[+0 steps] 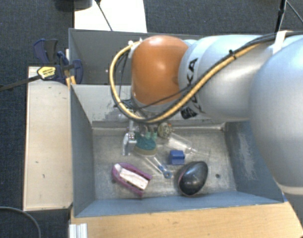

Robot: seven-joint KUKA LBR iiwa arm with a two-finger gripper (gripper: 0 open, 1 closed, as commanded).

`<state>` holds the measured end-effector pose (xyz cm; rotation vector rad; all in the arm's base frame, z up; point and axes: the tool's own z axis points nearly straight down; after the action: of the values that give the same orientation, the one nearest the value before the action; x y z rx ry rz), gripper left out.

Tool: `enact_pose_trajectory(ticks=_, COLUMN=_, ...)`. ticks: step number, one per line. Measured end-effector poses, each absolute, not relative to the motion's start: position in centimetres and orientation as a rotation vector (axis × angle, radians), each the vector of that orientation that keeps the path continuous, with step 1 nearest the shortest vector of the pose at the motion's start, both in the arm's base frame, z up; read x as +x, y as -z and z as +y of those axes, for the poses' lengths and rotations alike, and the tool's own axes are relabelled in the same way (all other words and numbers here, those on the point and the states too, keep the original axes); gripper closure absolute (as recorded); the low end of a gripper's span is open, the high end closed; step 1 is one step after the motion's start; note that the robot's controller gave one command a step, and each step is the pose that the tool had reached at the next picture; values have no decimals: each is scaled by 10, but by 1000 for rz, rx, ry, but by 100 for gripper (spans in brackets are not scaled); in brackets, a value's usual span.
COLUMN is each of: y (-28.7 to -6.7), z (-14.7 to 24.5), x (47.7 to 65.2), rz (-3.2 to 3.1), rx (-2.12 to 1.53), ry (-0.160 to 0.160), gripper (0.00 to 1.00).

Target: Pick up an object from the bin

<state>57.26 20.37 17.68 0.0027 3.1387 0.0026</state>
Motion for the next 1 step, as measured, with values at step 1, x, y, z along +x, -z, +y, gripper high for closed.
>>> enact_pose_trajectory(ticks=1, y=-128, z=165, x=500, rz=3151, rx=25, ry=5, gripper=0)
